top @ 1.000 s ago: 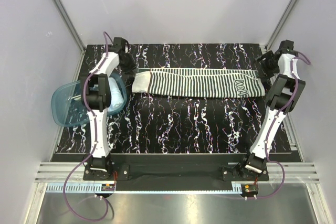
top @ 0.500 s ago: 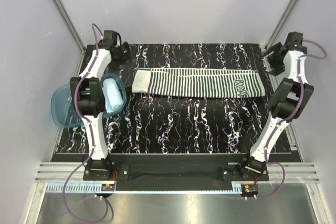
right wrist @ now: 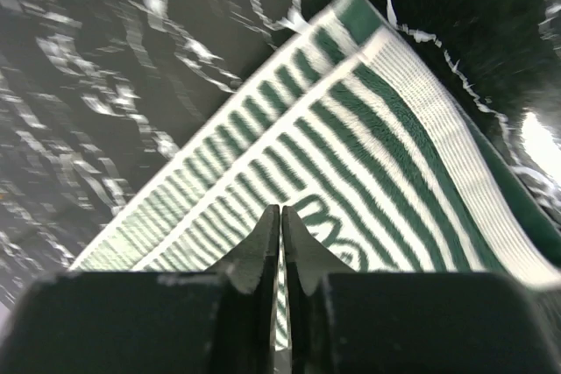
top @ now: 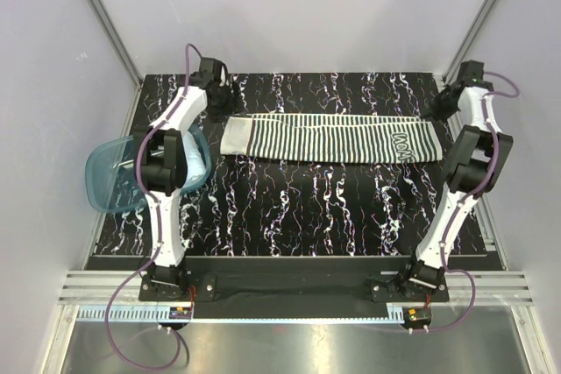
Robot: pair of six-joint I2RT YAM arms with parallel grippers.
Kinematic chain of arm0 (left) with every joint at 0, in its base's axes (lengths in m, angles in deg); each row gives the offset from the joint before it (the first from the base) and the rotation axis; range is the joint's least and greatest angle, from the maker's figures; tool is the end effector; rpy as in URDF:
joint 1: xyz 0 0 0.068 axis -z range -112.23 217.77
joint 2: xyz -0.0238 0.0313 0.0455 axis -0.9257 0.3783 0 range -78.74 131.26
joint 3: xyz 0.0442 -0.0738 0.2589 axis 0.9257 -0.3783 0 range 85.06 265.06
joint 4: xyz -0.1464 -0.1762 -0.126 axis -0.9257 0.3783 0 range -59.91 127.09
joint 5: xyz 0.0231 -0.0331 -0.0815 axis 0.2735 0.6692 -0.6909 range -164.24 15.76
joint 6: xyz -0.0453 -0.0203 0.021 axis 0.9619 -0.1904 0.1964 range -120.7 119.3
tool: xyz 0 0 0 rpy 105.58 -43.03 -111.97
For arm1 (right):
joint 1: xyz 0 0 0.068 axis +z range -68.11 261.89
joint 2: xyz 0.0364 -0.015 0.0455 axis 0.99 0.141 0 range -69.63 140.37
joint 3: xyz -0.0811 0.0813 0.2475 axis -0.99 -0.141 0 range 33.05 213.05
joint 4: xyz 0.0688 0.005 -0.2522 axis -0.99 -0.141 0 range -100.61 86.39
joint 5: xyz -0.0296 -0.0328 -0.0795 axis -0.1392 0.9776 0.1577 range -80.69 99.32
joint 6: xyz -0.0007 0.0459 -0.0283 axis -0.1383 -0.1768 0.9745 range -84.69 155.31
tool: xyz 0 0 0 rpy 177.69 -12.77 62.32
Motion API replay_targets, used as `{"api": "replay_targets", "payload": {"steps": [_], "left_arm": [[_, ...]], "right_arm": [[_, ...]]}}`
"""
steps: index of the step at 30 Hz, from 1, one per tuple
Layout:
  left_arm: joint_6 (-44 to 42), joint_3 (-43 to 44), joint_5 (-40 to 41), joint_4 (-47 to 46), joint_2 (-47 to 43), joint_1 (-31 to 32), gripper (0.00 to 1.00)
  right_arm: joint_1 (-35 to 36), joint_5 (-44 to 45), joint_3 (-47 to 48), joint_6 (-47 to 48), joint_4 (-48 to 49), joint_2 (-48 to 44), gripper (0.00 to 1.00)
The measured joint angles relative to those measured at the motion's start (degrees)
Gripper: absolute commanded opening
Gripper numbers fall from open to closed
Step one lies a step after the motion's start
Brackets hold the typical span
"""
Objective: Roll the towels
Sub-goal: Fold the towel
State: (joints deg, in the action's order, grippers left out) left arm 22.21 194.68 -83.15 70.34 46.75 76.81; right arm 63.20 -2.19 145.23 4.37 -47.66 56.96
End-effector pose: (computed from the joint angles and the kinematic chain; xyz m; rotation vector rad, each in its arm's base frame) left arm 0.4792 -0.0818 0.2286 -0.2512 2.5733 -0.4103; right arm 0.4631 -0.1492 0.2298 1.0223 2.3869 0.3381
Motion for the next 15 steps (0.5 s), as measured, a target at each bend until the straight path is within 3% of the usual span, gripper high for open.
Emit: {"api": "replay_targets", "payload": {"steps": [7,15], "left_arm": [[-0.7,0.0,-1.8,0.0,4.9,0.0,0.7],[-1.1,0.0,0.1,0.3,6.7,-0.2,0.7]], "right_arm": [[0.4,-3.1,0.0,0.0,-0.6,8.5,0.04],[-0.5,-4.7,2.5,-0.1,-0.5,11.5,0.0]]}}
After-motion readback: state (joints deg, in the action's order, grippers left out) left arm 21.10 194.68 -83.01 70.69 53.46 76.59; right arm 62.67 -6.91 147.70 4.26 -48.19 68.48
